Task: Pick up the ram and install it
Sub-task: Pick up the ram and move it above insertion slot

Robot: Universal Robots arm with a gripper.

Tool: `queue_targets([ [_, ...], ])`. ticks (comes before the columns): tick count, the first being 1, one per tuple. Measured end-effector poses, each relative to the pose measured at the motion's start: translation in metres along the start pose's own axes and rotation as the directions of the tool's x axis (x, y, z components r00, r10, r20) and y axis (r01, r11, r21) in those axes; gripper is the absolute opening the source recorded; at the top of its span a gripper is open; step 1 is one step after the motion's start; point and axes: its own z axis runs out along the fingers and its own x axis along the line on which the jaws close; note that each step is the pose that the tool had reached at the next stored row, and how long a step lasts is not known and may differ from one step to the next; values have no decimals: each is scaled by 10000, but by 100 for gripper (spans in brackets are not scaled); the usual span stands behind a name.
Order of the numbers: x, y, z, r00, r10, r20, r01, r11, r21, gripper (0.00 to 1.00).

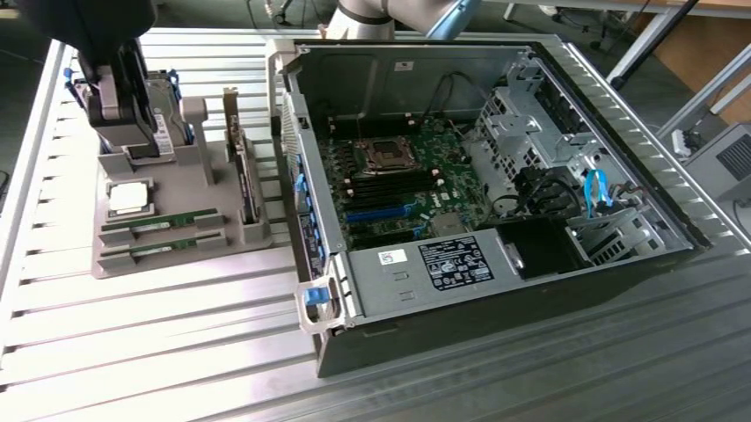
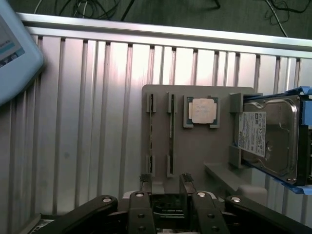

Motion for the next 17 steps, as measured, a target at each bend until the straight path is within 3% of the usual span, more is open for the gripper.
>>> queue_targets([
  [3,8,0,29,10000,-2,43,2,10000,3,35],
  [17,47,-1,143,9999,-11,118,11,10000,8,35],
])
